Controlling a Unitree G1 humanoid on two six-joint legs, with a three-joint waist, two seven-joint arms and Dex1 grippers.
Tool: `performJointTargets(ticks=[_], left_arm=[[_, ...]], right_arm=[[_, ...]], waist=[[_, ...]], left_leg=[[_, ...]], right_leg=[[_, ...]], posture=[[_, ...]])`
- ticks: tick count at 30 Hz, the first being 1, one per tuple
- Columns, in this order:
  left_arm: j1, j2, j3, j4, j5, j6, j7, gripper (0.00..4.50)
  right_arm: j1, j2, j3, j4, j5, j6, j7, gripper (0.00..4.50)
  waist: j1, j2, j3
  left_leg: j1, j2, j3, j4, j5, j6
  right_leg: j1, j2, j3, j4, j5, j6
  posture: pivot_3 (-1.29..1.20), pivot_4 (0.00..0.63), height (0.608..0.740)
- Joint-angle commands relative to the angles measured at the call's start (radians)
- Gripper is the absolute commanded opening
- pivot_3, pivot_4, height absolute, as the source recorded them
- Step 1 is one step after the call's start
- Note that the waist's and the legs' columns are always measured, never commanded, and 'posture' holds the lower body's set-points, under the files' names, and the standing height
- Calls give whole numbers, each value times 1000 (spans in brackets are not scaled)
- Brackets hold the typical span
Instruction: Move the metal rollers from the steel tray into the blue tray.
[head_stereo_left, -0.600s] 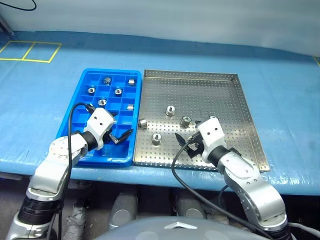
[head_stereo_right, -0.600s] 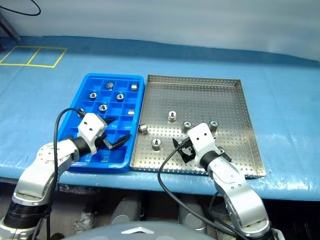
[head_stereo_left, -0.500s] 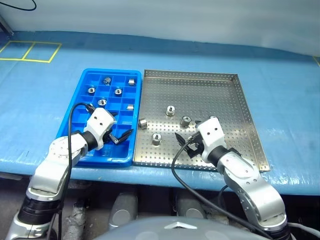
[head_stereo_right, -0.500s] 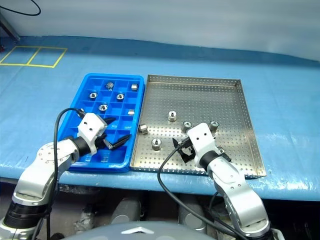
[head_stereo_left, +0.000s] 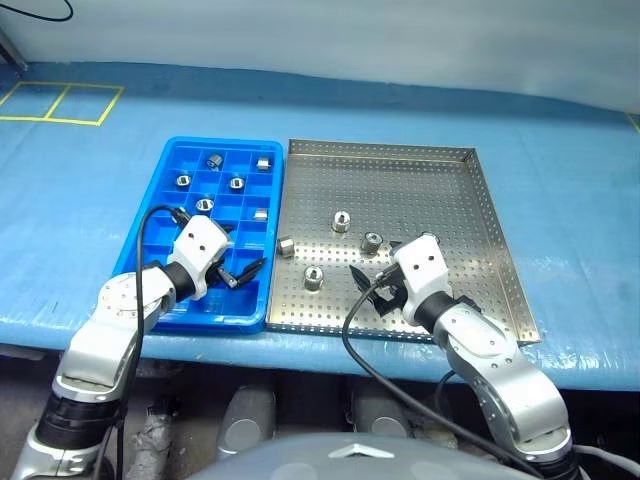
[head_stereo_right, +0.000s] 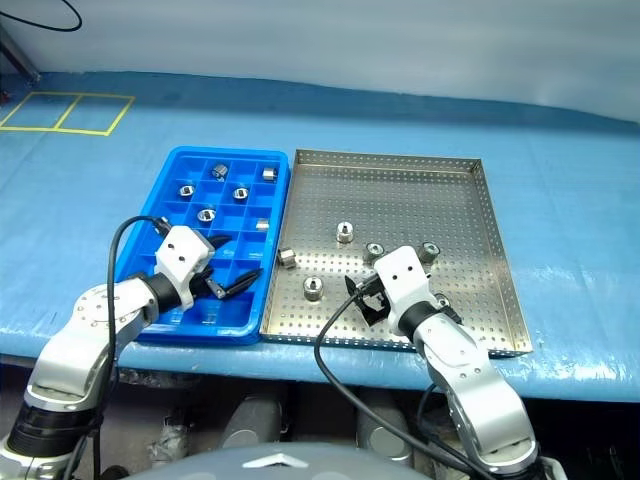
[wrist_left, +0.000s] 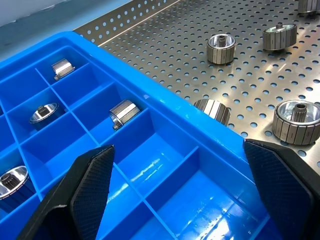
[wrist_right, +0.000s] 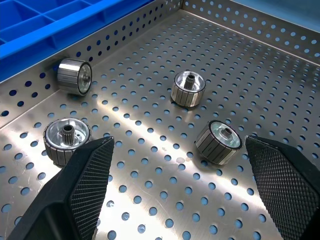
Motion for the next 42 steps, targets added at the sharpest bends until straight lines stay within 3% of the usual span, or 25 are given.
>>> performJointTargets(ticks=[1,19,31,36,42], left_arm=[[-2,6,2,-40,12,-12,8,4500],[-60,20,-14,-5,7,-22,-29,4500],[-474,-7,-171,255,18,10,-174,4500],[-713,-117,-312,516,83,-37,-254,4500],[-930,-282,-400,929,158,-112,-332,4500]], right_arm=[[-11,3,0,-16,-1,-12,1,4435],[-15,5,-3,-23,-2,-4,-2,4435],[-5,33,1,-35,-5,8,-24,4435],[-1,52,9,-34,-9,-2,-42,4435],[15,84,30,-38,-22,-15,-74,4435]], waist=[[1,0,0],[5,0,0],[-6,0,0],[-6,0,0],[-27,0,0]], left_leg=[[0,0,0,0,0,0],[0,0,0,0,0,0],[0,-1,1,1,0,0],[0,-2,1,2,0,0],[0,-2,1,3,0,0]], right_leg=[[0,0,0,0,0,0],[0,0,0,0,0,0],[1,1,0,0,1,1],[2,2,0,0,1,2],[2,2,0,0,1,2]], posture=[[42,150,740],[30,150,740],[-2,150,740],[-29,150,740],[-90,150,740]])
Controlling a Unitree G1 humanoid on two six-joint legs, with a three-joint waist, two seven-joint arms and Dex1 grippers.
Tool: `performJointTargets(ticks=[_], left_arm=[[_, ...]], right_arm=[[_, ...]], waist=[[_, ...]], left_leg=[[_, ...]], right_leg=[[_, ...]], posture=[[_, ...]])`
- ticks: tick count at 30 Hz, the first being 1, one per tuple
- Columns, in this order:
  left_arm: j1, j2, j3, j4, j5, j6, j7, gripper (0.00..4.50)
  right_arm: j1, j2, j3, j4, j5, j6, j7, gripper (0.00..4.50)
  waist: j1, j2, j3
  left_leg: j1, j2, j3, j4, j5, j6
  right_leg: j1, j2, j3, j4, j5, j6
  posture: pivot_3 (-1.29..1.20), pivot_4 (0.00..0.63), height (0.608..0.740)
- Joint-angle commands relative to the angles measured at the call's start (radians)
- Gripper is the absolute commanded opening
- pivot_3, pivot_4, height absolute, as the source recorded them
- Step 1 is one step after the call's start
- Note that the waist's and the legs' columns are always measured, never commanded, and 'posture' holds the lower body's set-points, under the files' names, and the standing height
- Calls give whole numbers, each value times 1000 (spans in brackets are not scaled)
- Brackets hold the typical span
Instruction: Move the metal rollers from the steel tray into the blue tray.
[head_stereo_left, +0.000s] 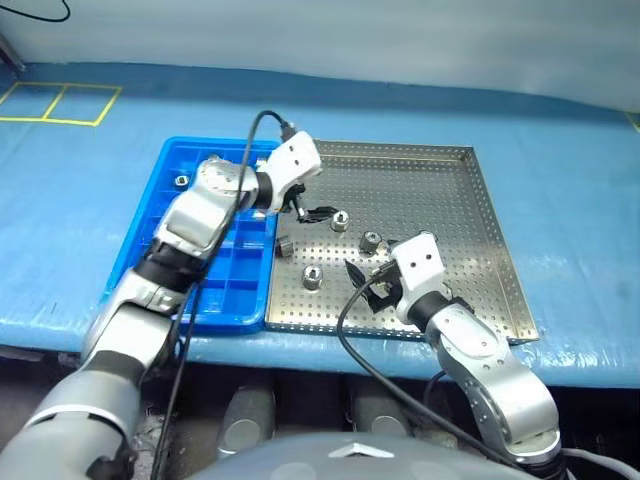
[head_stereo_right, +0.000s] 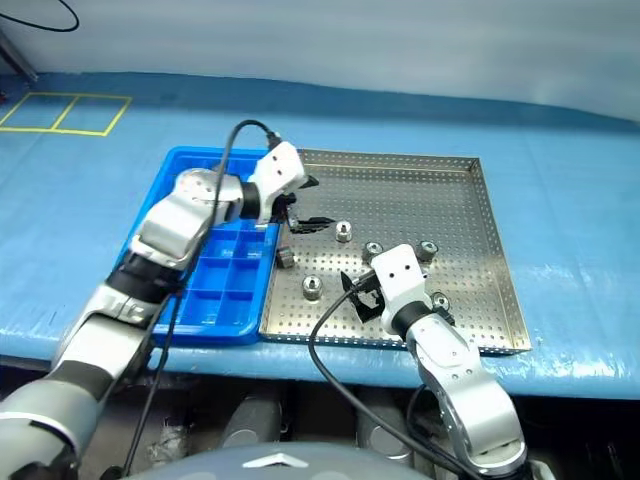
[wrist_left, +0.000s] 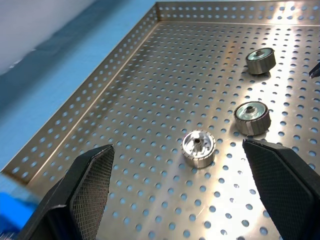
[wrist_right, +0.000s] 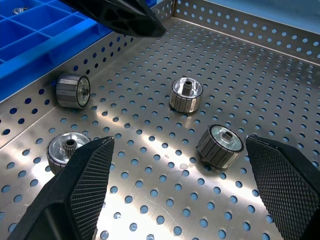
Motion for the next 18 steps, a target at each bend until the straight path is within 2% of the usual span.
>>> performJointTargets(ticks=[1,8,15,18], left_arm=[[-101,-70,-24,207,48,-52,-42,4500],[-227,-176,-85,561,182,-188,-65,4500],[-273,-211,-89,708,273,-262,-75,4500],[-274,-200,-88,722,300,-272,-97,3880]], right_arm=[[14,17,10,-34,-15,-21,-25,4435],[60,45,18,-58,-36,-33,-61,4435],[85,61,21,-69,-48,-42,-82,4435],[88,64,24,-68,-51,-46,-84,4500]], waist=[[-10,0,0],[-46,0,0],[-66,0,0],[-70,0,0]], left_leg=[[0,0,0,0,0,0],[-2,0,2,0,-1,1],[-11,0,2,4,-1,1],[-11,0,2,5,-1,1]], right_leg=[[-1,0,1,0,0,0],[-3,0,3,0,0,0],[-12,1,3,5,0,0],[-12,1,3,6,0,1]], posture=[[-95,150,740],[-166,150,740],[-192,150,740],[-190,150,740]])
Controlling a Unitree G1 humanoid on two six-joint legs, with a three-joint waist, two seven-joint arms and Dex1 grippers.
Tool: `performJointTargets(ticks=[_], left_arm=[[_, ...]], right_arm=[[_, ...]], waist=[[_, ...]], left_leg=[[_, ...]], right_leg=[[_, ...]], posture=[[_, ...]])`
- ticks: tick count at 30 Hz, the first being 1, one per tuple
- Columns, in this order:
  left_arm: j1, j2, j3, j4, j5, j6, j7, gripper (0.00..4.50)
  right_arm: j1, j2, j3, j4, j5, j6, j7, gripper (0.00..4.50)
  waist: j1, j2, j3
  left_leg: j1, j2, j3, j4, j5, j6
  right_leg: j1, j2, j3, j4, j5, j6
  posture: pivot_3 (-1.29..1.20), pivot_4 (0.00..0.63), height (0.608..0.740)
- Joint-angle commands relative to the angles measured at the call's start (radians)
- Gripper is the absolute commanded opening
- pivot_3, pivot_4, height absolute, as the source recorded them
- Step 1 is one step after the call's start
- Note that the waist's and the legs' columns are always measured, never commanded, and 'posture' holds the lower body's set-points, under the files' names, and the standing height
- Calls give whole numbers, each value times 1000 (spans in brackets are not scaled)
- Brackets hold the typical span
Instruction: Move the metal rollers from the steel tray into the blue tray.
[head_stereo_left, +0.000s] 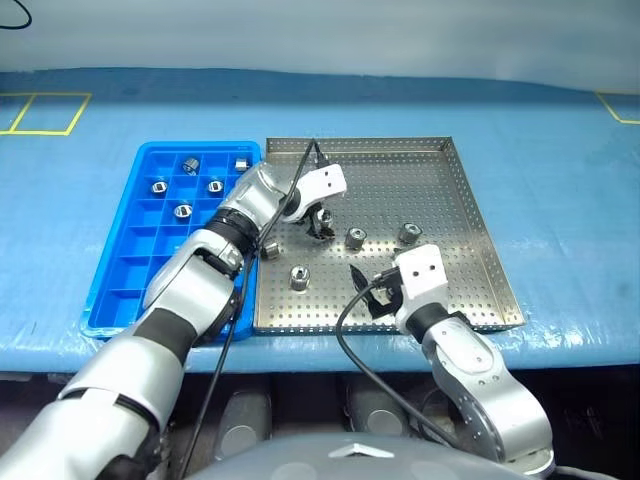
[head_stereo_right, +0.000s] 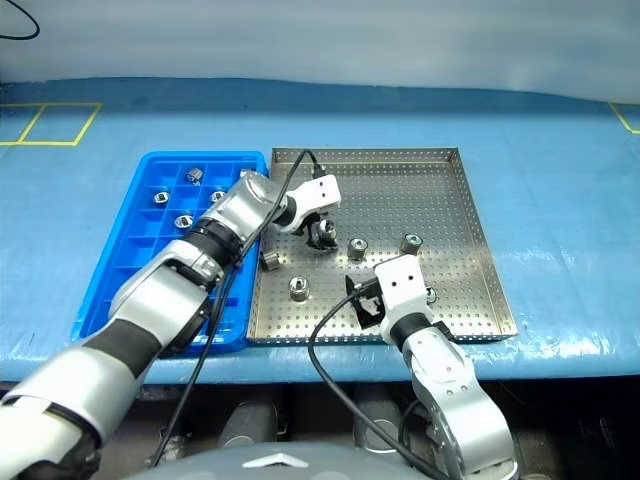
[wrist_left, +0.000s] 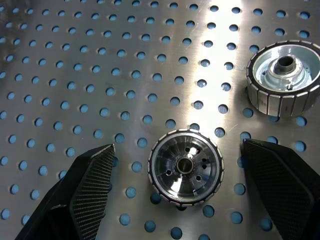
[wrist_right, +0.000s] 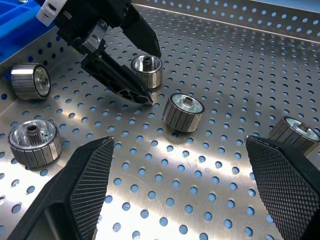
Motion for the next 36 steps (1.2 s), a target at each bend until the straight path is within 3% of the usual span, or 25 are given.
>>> performJointTargets(ticks=[1,7,12,16,22,27,31,36], left_arm=[[-34,12,21,7,26,-21,-18,3588],[-32,24,75,-5,29,-25,14,1724],[-39,71,202,-127,-39,-16,58,1715],[55,167,318,-388,-65,54,163,1715],[363,329,460,-889,-22,253,330,1715],[636,407,564,-1215,21,438,424,1715],[798,372,632,-1393,65,568,538,1715],[915,317,665,-1469,77,662,621,1715]], right_arm=[[5,7,3,-36,-4,-25,-5,4500],[-1,7,3,-25,-4,-29,6,4500],[-27,4,0,-11,-1,-26,18,4500],[-46,7,14,2,3,-25,32,4500],[-79,8,34,34,15,-27,60,4500],[-127,3,47,77,27,-34,96,4500],[-167,3,58,114,36,-42,123,4500],[-196,6,77,142,42,-50,142,4500]], waist=[[-3,0,0],[-12,0,0],[-10,-1,0],[-11,0,1],[-5,1,0],[42,0,0],[84,-1,1],[115,-1,0]], left_leg=[[0,0,0,0,0,0],[0,0,0,3,0,0],[0,0,0,4,0,0],[0,0,-1,5,0,-1],[5,1,0,1,0,-1],[5,2,-1,1,1,-1],[5,1,-2,2,1,-1],[6,0,-4,3,2,-3]], right_leg=[[0,0,0,0,0,0],[0,0,0,4,0,0],[-1,0,1,8,0,1],[-2,0,1,9,0,0],[-2,1,6,10,0,0],[-2,0,5,11,0,0],[0,-2,3,10,0,0],[4,-2,-2,8,0,0]], posture=[[-190,150,740],[-159,150,740],[-120,150,740],[-106,150,740],[-19,150,740],[48,150,740],[97,150,740],[121,150,740]])
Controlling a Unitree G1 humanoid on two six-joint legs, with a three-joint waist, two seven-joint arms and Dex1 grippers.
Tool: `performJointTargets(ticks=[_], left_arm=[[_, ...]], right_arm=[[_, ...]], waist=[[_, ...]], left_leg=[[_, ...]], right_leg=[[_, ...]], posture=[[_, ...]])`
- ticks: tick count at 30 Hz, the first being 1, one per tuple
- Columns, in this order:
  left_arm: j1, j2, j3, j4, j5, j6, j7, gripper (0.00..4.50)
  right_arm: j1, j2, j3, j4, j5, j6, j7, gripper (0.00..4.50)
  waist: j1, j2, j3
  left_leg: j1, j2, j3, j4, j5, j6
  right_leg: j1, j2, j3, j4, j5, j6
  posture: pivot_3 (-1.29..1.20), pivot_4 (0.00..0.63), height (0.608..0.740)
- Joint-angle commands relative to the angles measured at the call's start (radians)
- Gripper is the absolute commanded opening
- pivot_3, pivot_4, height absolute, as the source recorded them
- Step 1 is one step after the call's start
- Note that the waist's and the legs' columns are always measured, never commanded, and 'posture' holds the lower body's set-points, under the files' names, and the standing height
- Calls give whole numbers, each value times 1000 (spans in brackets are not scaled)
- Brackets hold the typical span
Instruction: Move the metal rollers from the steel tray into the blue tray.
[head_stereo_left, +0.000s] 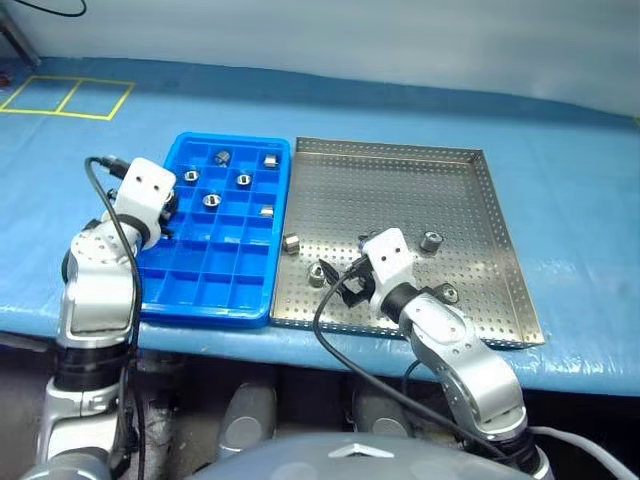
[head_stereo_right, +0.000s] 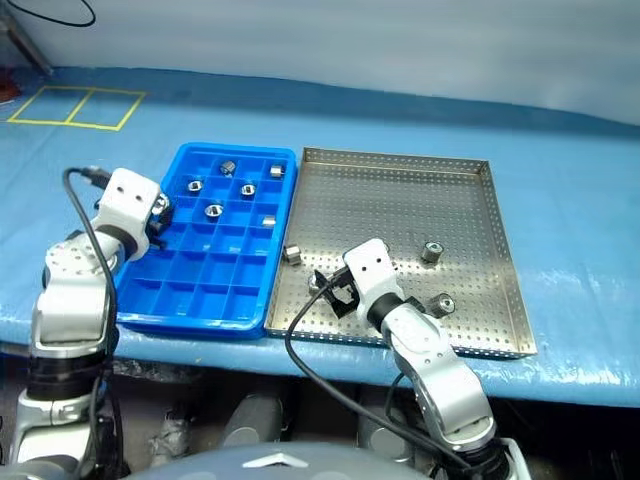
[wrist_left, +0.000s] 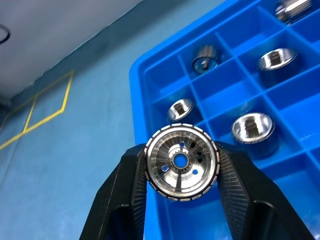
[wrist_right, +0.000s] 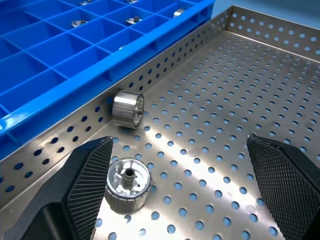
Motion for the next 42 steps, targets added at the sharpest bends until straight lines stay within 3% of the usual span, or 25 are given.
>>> performJointTargets(ticks=[1,8,17,22,29,30,36,42], left_arm=[[42,-18,16,-73,18,48,56,1715],[69,16,-41,-23,40,41,97,1715],[-2,32,-71,38,26,10,117,1715],[-13,87,-114,72,46,47,105,1715],[-28,121,-157,55,29,116,60,4064],[-46,99,-145,36,2,121,48,4422],[-242,-155,8,-34,-405,69,-178,4471],[-385,-138,-43,81,-639,19,-424,4471]], right_arm=[[-15,4,4,-11,10,-23,12,4500],[-10,3,3,-17,9,-17,13,4500],[15,4,-3,-42,1,-7,-5,4500],[28,9,-6,-52,1,-6,-21,4500],[41,13,-9,-64,0,-5,-37,4500],[43,13,-11,-66,0,-4,-39,4500],[49,17,-15,-74,0,0,-54,4500],[57,23,-23,-82,-5,2,-65,4500]], waist=[[4,0,0],[8,0,0],[6,0,0],[-9,0,0],[-25,0,0],[-26,0,0],[-8,-4,1],[-49,-4,1]], left_leg=[[1,0,0,0,0,0],[2,1,0,-2,3,-4],[2,1,1,-4,4,-4],[2,1,1,-5,4,-4],[2,1,1,-7,4,-4],[3,1,1,-8,4,-4],[1,0,0,-6,6,-1],[3,0,3,-8,7,-3]], right_leg=[[0,0,0,0,0,0],[0,3,-1,0,2,-3],[0,3,0,0,2,-4],[-1,3,0,0,2,-4],[-2,2,0,-1,1,-5],[-2,2,0,-1,1,-5],[1,-2,-3,-3,3,-2],[-1,0,-2,-3,4,-4]], posture=[[124,150,740],[121,150,740],[77,150,740],[51,150,740],[28,150,740],[28,150,740],[7,150,740],[-14,150,740]])
